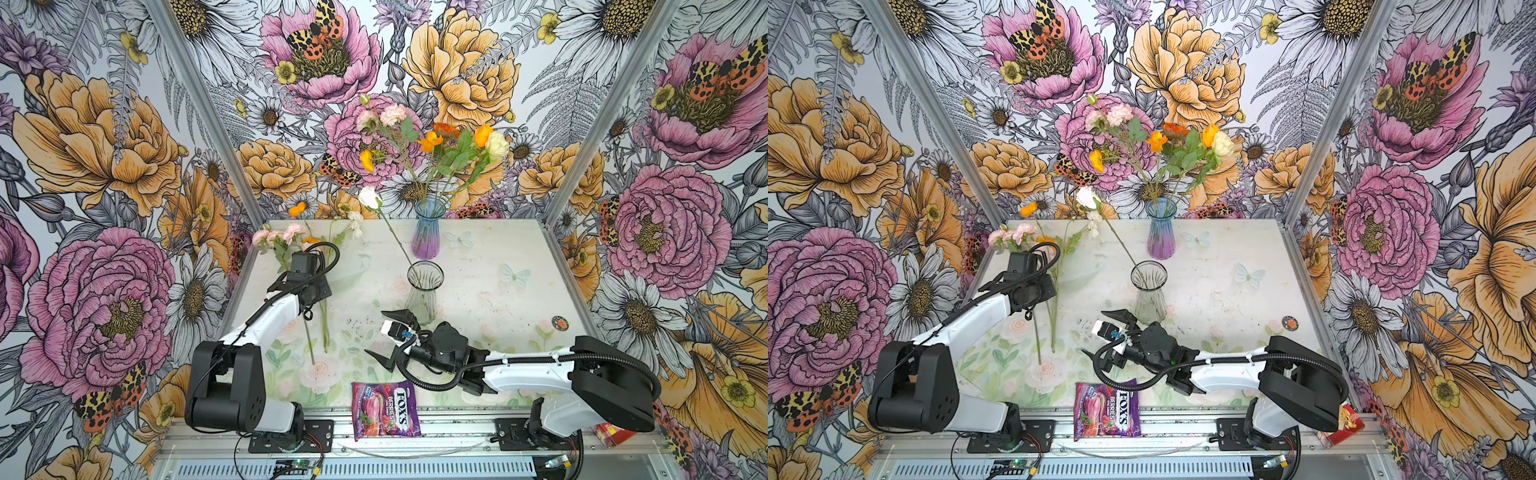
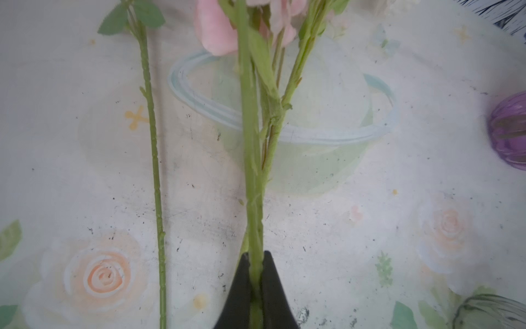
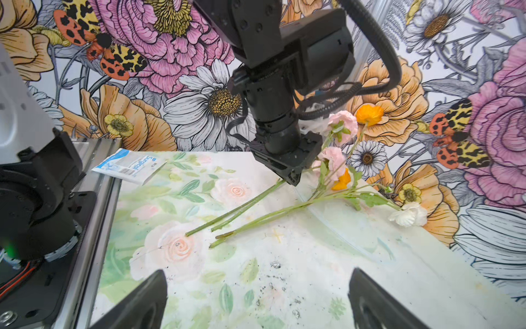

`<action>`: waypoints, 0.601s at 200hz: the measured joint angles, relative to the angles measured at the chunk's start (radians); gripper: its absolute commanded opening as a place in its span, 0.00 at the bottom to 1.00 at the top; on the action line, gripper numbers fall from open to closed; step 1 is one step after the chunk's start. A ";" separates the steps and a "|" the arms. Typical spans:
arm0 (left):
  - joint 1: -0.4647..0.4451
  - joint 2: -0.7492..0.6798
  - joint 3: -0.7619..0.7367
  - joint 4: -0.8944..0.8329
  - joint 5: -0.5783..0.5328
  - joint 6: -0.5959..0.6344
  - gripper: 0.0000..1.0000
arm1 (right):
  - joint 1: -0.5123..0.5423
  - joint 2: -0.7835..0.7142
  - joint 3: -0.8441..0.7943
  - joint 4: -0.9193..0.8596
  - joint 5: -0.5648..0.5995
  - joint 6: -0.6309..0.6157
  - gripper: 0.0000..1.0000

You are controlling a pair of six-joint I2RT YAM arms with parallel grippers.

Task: Arrange the flowers into the vase
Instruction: 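Close the left gripper on the pink carnation stems and lift them upright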

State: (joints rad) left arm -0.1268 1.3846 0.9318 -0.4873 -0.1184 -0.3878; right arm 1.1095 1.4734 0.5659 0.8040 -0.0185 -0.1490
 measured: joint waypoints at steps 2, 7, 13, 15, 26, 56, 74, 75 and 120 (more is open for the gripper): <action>-0.002 -0.009 0.004 -0.005 -0.003 0.003 0.00 | -0.001 -0.001 -0.005 0.006 0.000 0.000 0.99; -0.006 -0.026 0.010 -0.015 -0.010 0.006 0.00 | -0.002 -0.002 -0.019 0.025 0.000 -0.003 0.99; -0.011 -0.051 0.017 -0.026 -0.019 0.013 0.00 | -0.002 -0.002 -0.039 0.052 0.000 -0.004 1.00; -0.013 -0.061 0.018 -0.031 -0.021 0.014 0.00 | -0.002 -0.002 -0.046 0.061 0.000 -0.006 1.00; -0.024 -0.108 0.019 -0.047 -0.037 0.025 0.00 | -0.003 -0.004 -0.089 0.115 0.005 -0.008 1.00; -0.068 -0.254 0.019 -0.093 -0.102 0.038 0.00 | -0.031 -0.033 -0.148 0.171 0.011 0.010 1.00; -0.092 -0.339 0.019 -0.105 -0.122 0.046 0.00 | -0.078 -0.098 -0.143 0.129 -0.009 0.050 0.99; -0.093 -0.342 0.019 -0.105 -0.123 0.047 0.00 | -0.079 -0.102 -0.142 0.127 -0.010 0.052 0.99; -0.311 -0.496 0.045 -0.061 -0.179 0.107 0.00 | -0.192 -0.387 -0.095 -0.122 -0.024 0.119 0.99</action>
State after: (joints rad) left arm -0.4381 0.8890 0.9764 -0.5480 -0.2970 -0.2810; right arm 0.9173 1.0863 0.4706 0.6819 -0.0425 -0.0299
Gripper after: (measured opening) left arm 0.079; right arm 0.995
